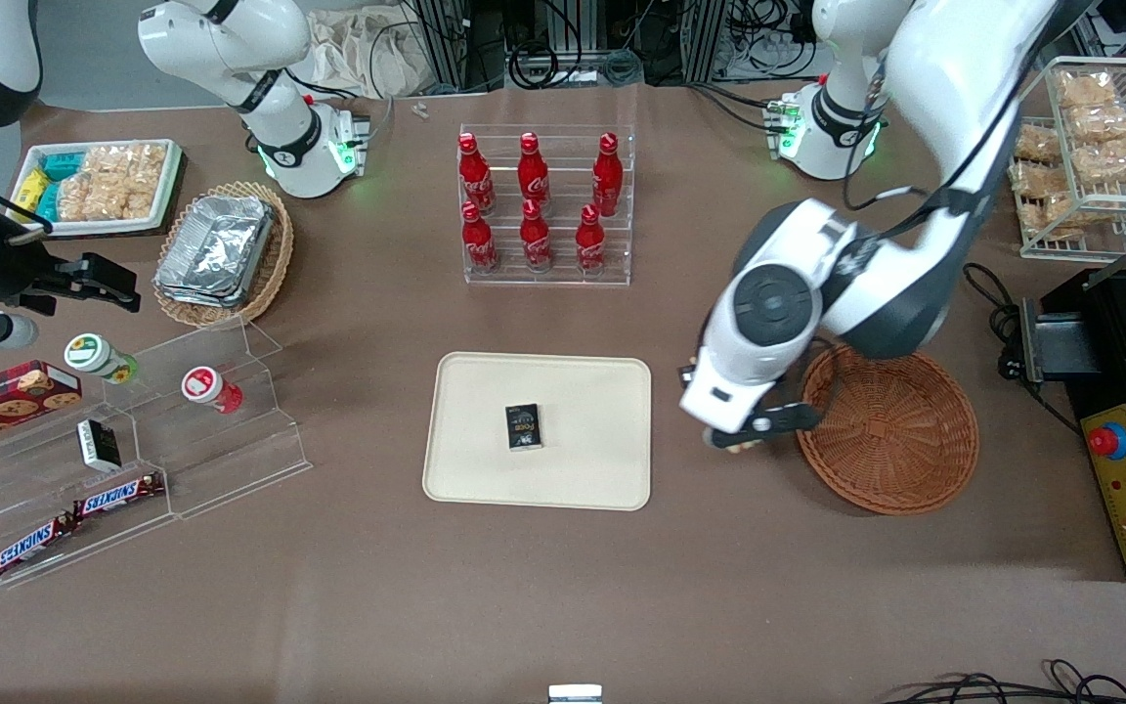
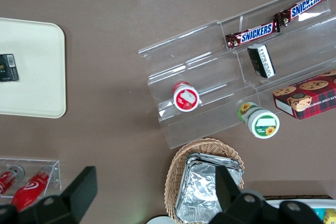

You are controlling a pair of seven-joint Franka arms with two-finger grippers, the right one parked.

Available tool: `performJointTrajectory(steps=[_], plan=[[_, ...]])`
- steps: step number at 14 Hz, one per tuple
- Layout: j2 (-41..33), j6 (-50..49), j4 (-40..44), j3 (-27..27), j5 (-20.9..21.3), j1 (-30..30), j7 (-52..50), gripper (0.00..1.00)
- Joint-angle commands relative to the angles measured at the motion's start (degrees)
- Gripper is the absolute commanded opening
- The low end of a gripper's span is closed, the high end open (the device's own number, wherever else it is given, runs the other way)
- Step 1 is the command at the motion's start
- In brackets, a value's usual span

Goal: Place sandwich from basket to tray
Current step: 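Carry the sandwich to the cream tray and release it beside the tissue pack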

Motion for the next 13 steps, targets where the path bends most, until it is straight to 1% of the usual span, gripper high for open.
performJointTrajectory(steps=[1,3,4,6,10,11,12,13], plan=[[7.1,-1.1,7.2,0.3,2.9,-4.1,1.9,0.0],[11.0,2.0,9.5,0.5,5.8,-7.4,0.1,0.0],[13.2,3.6,11.0,0.5,7.2,-8.3,-3.3,0.0],[15.7,7.2,11.5,0.4,7.9,-8.9,-5.4,0.0],[17.3,13.0,11.0,0.5,8.5,-10.2,-6.2,0.01],[17.8,14.6,11.0,0.5,9.9,-10.5,-7.2,0.05],[18.3,15.7,10.9,0.5,11.4,-10.6,-8.4,0.19],[18.7,16.5,10.9,0.5,12.4,-10.6,-9.0,0.41]])
